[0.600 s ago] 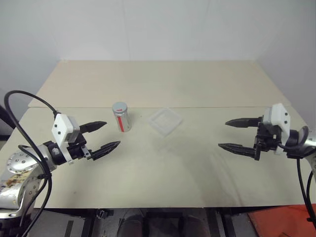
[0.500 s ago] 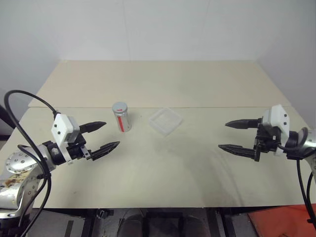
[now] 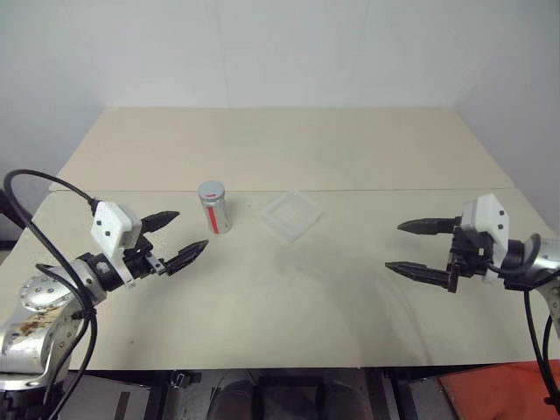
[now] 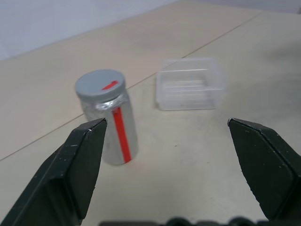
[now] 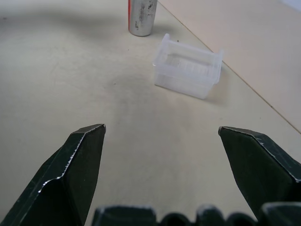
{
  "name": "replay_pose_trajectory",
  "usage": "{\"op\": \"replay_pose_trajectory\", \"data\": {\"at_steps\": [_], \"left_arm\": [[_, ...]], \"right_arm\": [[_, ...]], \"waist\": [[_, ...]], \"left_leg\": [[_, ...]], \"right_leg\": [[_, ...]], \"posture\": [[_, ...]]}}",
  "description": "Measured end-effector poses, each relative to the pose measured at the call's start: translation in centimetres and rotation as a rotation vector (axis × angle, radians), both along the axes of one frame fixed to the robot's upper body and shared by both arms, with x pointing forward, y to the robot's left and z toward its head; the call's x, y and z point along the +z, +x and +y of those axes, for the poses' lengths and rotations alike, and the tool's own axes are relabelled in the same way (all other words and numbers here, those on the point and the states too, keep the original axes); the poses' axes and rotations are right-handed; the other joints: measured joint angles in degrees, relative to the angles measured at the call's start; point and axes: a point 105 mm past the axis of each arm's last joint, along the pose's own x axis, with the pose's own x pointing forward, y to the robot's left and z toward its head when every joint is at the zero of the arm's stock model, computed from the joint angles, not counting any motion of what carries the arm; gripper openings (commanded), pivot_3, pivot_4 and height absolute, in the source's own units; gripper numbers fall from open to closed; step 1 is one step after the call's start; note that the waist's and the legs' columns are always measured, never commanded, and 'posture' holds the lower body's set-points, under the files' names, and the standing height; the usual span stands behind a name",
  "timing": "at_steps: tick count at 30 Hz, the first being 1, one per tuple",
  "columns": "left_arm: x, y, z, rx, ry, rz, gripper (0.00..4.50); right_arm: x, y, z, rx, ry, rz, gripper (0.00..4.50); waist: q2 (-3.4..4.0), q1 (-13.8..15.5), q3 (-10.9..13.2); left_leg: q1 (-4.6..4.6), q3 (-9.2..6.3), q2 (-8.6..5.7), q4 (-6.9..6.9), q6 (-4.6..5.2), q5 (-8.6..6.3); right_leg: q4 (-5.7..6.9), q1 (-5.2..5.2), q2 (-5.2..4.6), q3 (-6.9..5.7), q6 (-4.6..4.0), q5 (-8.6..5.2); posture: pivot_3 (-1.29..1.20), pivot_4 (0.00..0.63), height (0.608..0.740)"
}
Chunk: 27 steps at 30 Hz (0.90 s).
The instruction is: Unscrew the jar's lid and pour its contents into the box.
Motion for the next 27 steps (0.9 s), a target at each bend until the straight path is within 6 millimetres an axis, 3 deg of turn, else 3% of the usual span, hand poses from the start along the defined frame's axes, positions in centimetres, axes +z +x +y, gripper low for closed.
{"op": "replay_pose_trajectory", "data": {"at_steps": [6,14,21,27], "left_arm": [[-3.9,2.0,-2.9,0.266,-0.138,0.019,4.48],[-4.0,4.7,-4.5,0.451,-0.195,-0.026,4.48],[-4.2,6.4,-5.6,0.451,-0.183,-0.043,4.48],[-3.9,8.0,-4.8,0.546,-0.170,-0.073,4.48]], "right_arm": [[0.8,0.4,0.2,-0.006,0.003,-0.036,4.50],[1.1,0.8,0.2,-0.023,-0.001,-0.054,4.50],[1.7,0.8,0.6,-0.010,0.005,-0.081,4.50],[1.9,0.7,0.8,0.000,0.005,-0.087,4.50]], "waist": [[-0.07,0.39,0.03],[-0.07,0.57,0.03],[-0.07,0.53,0.03],[-0.08,0.71,0.04]], "left_leg": [[-0.02,-0.05,0.00,0.02,0.00,0.00],[-0.02,-0.04,0.00,0.02,0.03,-0.01],[-0.04,-0.05,-0.01,0.03,0.04,-0.01],[-0.08,-0.06,-0.01,0.05,0.05,-0.02]], "right_leg": [[0.03,0.02,-0.01,-0.06,0.00,0.02],[0.01,0.02,-0.01,-0.05,0.00,0.02],[0.02,0.02,-0.01,-0.08,0.00,0.02],[0.01,0.01,-0.01,-0.11,0.01,0.03]], "posture": [[0.00,0.150,0.740],[0.00,0.150,0.740],[0.00,0.150,0.740],[0.00,0.150,0.740]]}}
